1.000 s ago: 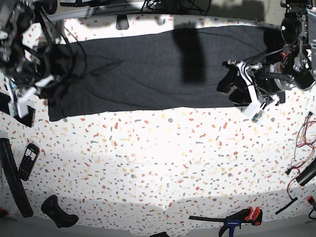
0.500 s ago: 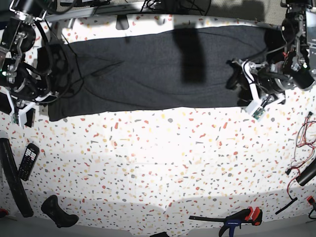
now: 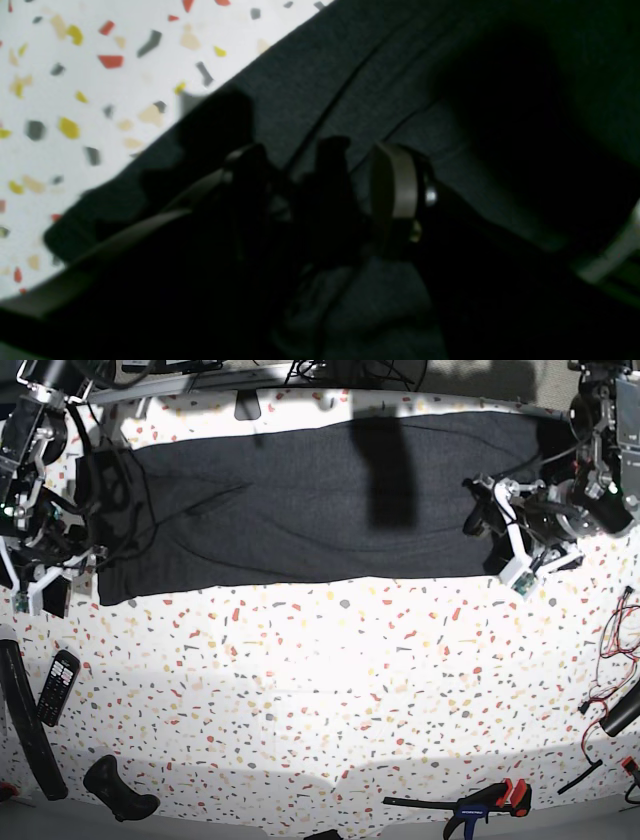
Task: Fold the T-shirt properly
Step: 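Lower both grippers onto the long folded strip's edge, then grasp the strip's edge with both grippers and fold it over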
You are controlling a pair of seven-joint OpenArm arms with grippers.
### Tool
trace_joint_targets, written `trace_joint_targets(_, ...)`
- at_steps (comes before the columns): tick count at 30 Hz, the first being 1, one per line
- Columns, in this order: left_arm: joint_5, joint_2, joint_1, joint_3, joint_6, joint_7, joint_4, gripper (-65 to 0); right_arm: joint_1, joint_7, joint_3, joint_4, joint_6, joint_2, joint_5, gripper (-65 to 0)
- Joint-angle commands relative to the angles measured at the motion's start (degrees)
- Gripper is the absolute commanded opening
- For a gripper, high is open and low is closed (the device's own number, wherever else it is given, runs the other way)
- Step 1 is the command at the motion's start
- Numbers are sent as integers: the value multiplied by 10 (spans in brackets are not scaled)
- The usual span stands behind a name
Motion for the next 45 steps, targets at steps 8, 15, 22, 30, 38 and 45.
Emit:
trace_joint_targets(8,42,-5,0,-4,1,-47,-60,-334,79,25,3,8,0,8,106,-381)
trace_joint_targets(15,42,-5,0,-4,0,-72,-139,-334,46,-24,-10,6,102,-54,152,-383)
trace_joint_targets(22,43,-5,-2,-4,0,-106,-216,-334,-21,52,-16,-1,102,-87,81,-384)
trace_joint_targets(30,90,-5,-5,-4,0,-113,-239,-334,7,101,-99,-128,98,-88,45,-384)
trace_joint_targets(38,28,-8,-4,-4,0,45,-238,-334,24,100,-131,-166,87,-88,20,-384)
trace_joint_targets(45,15,-26,-7,-4,10,51,-237,-334,24,105,-128,-166,76,-88,1,-384)
